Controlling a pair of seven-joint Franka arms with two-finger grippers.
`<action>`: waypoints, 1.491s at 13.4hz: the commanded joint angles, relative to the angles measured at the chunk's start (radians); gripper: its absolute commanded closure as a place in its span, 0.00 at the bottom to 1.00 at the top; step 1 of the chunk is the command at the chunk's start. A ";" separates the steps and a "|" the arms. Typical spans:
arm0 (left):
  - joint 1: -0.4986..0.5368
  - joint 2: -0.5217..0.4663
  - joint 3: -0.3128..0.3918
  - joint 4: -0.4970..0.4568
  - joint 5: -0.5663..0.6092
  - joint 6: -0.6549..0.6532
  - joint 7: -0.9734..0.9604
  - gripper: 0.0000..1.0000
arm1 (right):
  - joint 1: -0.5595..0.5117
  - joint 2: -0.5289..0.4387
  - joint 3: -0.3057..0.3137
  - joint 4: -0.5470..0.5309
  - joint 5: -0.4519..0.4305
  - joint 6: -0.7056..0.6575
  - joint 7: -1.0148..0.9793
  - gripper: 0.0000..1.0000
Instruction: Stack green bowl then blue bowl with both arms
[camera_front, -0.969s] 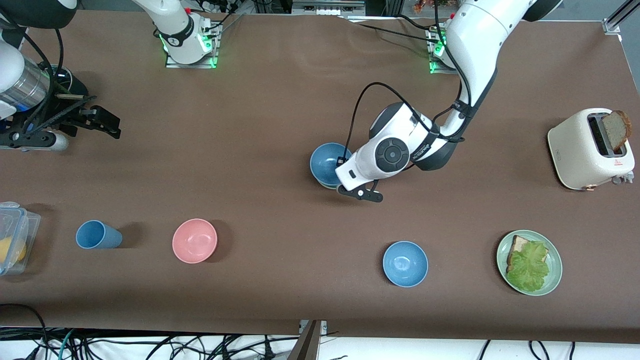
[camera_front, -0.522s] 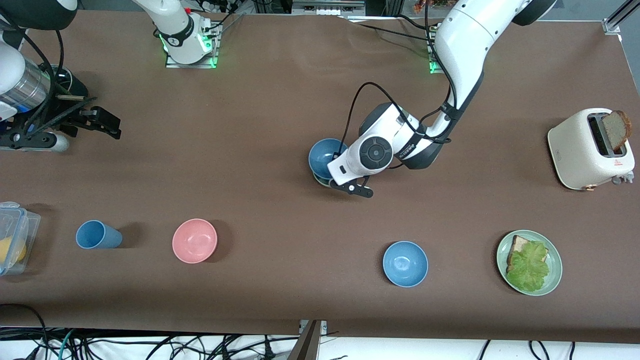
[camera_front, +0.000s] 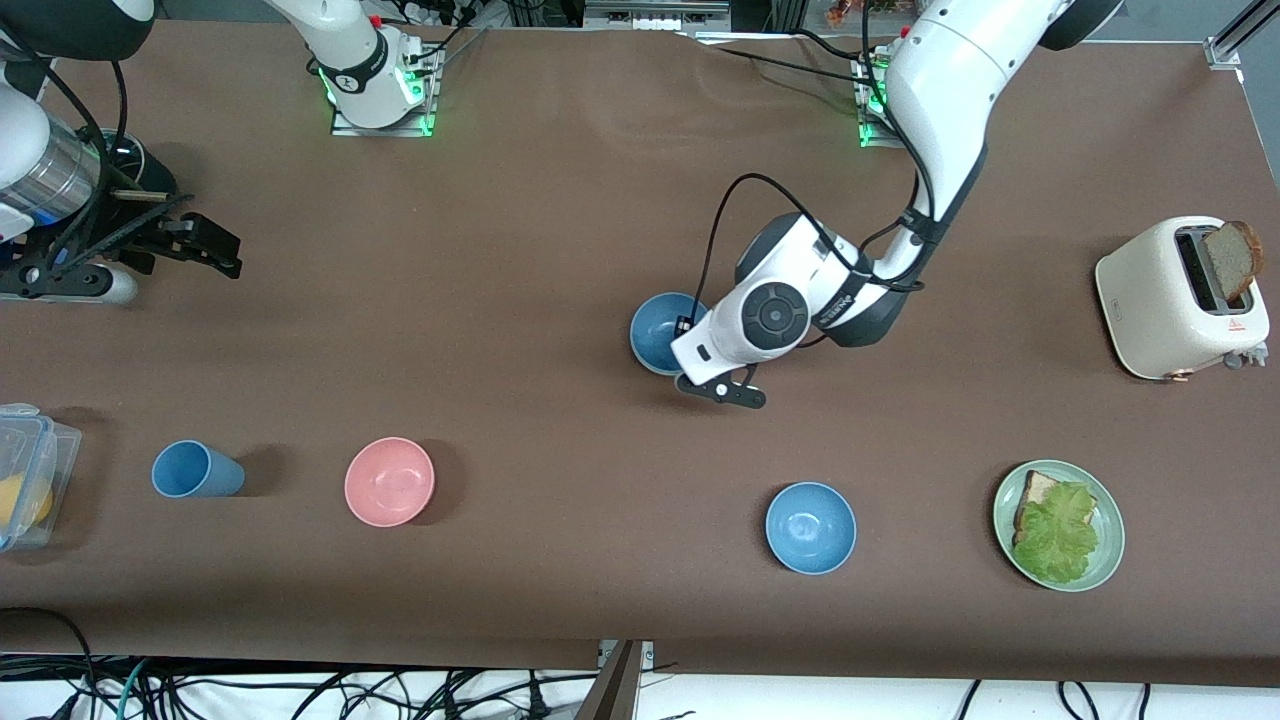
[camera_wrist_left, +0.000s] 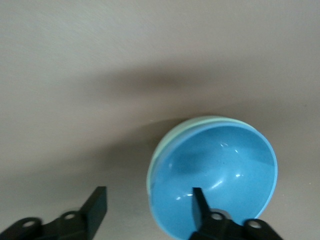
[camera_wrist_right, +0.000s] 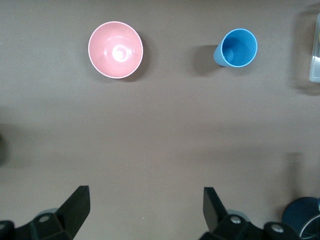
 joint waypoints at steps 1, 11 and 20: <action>0.044 -0.091 -0.005 -0.005 0.010 -0.070 -0.001 0.00 | -0.003 0.007 0.000 0.016 -0.003 -0.017 -0.003 0.00; 0.354 -0.356 0.000 0.132 0.028 -0.475 0.077 0.00 | -0.007 0.007 -0.001 0.016 -0.002 -0.017 -0.005 0.00; 0.344 -0.732 0.240 -0.271 0.029 -0.281 0.379 0.00 | -0.006 0.007 0.000 0.016 -0.002 -0.017 -0.005 0.00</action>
